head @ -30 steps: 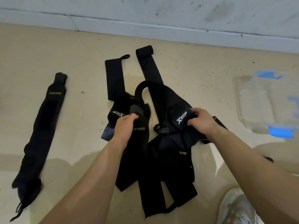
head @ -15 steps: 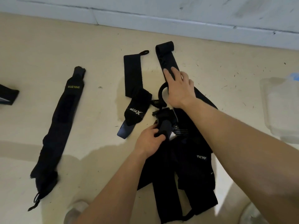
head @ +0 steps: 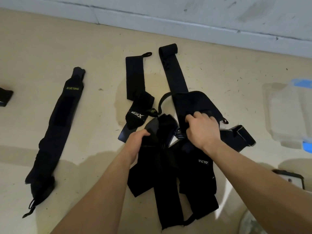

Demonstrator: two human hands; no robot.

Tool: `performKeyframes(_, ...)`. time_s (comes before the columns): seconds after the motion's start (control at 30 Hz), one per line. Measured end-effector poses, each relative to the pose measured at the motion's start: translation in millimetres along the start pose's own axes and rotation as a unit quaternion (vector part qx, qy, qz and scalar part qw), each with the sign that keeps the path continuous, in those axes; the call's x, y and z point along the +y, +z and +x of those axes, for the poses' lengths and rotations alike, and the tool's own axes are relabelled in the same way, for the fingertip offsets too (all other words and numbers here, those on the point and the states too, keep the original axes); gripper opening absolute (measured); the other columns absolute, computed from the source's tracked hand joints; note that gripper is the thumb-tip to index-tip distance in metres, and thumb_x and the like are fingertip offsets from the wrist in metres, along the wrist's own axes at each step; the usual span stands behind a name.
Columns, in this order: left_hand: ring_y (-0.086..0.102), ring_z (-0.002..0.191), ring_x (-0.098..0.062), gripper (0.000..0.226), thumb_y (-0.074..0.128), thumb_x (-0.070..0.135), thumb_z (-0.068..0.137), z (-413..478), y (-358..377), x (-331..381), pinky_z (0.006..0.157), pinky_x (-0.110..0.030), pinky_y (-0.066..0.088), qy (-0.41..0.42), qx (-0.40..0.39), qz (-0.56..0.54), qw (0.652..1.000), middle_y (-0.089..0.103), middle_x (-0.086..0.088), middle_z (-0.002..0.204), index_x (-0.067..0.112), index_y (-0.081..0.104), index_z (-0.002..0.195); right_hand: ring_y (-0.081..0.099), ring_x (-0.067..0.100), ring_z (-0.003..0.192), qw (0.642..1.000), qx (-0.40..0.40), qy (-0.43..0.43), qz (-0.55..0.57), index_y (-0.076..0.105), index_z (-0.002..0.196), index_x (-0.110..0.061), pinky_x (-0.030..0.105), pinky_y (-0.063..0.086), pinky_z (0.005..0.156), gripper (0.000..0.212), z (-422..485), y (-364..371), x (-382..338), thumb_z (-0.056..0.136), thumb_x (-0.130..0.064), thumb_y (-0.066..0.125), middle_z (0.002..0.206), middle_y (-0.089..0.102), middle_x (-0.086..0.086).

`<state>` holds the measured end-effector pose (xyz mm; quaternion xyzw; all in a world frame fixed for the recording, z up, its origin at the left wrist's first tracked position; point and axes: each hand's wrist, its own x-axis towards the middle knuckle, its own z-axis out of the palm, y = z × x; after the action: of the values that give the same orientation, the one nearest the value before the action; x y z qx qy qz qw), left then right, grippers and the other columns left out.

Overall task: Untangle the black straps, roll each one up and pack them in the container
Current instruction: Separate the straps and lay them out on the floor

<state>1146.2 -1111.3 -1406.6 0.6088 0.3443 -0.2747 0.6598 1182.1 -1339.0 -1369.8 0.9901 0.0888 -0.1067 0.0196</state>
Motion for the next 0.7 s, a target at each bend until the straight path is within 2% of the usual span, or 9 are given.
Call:
performKeyframes(0.07,0.068,0.078,-0.024,0.020,0.059,0.022,0.091,-1.9,3.4,-1.9,0.074,-0.033,0.051,0.007,0.007,0.019,1.000,0.071,-0.008,0.081,0.008,0.073,0.088,0.053,0.035,0.108,0.998,0.059,0.007,0.037,0.056,0.122,-0.015,0.045,0.044,0.087,0.039,11.3,-6.3,-2.7,0.083,-0.018,0.061,0.119,0.054,0.011)
performKeyframes(0.13,0.067,0.080,-0.026,0.019,0.061,0.024,0.090,-3.4,5.9,-4.4,0.075,-0.034,0.049,0.015,0.007,0.032,0.999,0.069,-0.009,0.084,0.009,0.071,0.086,0.046,0.037,0.120,0.994,0.088,-0.021,0.064,0.048,0.137,-0.017,0.047,0.043,0.096,0.060,35.9,-16.9,-10.7,0.080,-0.016,0.066,0.135,0.045,0.013)
performKeyframes(0.23,0.067,0.080,-0.025,0.020,0.062,0.027,0.087,-3.1,5.2,-7.6,0.074,-0.034,0.048,0.012,0.006,0.023,1.000,0.068,-0.008,0.083,0.009,0.071,0.086,0.029,0.036,0.143,0.994,0.040,-0.101,-0.022,0.020,0.157,-0.029,0.049,0.034,0.112,0.094,83.1,-28.9,-28.6,0.079,-0.015,0.070,0.160,0.024,0.010)
performKeyframes(0.3,0.067,0.085,-0.025,0.029,0.063,0.031,0.081,-4.7,2.5,-7.6,0.077,-0.035,0.049,0.003,0.005,-0.004,1.000,0.070,-0.010,0.088,0.006,0.073,0.093,0.032,0.034,0.143,0.990,-0.001,-0.127,-0.063,0.026,0.155,-0.031,0.050,0.032,0.114,0.085,104.2,-29.3,-40.7,0.083,-0.017,0.069,0.159,0.031,0.008)
performKeyframes(0.37,0.066,0.096,-0.028,0.039,0.062,0.031,0.081,-3.7,-3.1,-7.0,0.082,-0.039,0.051,-0.010,0.012,-0.073,0.997,0.070,-0.014,0.101,0.005,0.071,0.108,0.050,0.031,0.125,0.990,-0.019,-0.120,-0.071,0.047,0.139,-0.025,0.046,0.039,0.105,0.053,108.2,-25.8,-45.2,0.089,-0.019,0.066,0.138,0.051,0.007)
performKeyframes(0.47,0.063,0.098,-0.030,0.034,0.051,0.024,0.093,-5.6,-13.3,-4.1,0.080,-0.042,0.052,-0.006,-0.022,-0.197,0.980,0.065,-0.018,0.109,0.005,0.063,0.118,0.057,0.024,0.079,0.993,0.055,-0.095,-0.033,0.055,0.113,-0.017,0.036,0.045,0.067,0.023,83.0,-17.7,-39.5,0.092,-0.019,0.064,0.109,0.055,0.005)
performKeyframes(0.53,0.064,0.105,-0.033,0.035,0.046,0.025,0.096,-9.4,-16.3,0.8,0.085,-0.045,0.052,-0.019,-0.076,-0.272,0.959,0.067,-0.018,0.115,0.008,0.058,0.125,0.049,0.023,0.063,0.992,0.097,-0.082,0.018,0.053,0.102,-0.013,0.030,0.035,0.049,0.023,56.8,-6.8,-33.1,0.086,-0.017,0.069,0.105,0.051,0.007)
performKeyframes(0.63,0.060,0.126,-0.045,0.037,0.046,0.027,0.098,-13.4,-9.7,7.6,0.101,-0.054,0.049,-0.036,-0.126,-0.315,0.940,0.062,-0.029,0.136,0.011,0.054,0.130,0.039,0.020,0.054,0.984,0.132,-0.089,0.080,0.053,0.096,-0.010,0.022,0.020,0.043,0.026,16.6,5.2,-25.8,0.079,-0.015,0.073,0.110,0.050,0.009)
performKeyframes(0.7,0.054,0.133,-0.048,0.039,0.050,0.029,0.098,-15.6,-1.7,10.5,0.109,-0.057,0.045,-0.037,-0.127,-0.308,0.942,0.056,-0.030,0.143,0.009,0.056,0.131,0.044,0.020,0.056,0.980,0.131,-0.098,0.112,0.055,0.099,-0.008,0.024,0.030,0.041,0.025,-4.9,7.5,-24.6,0.080,-0.014,0.072,0.120,0.052,0.012)
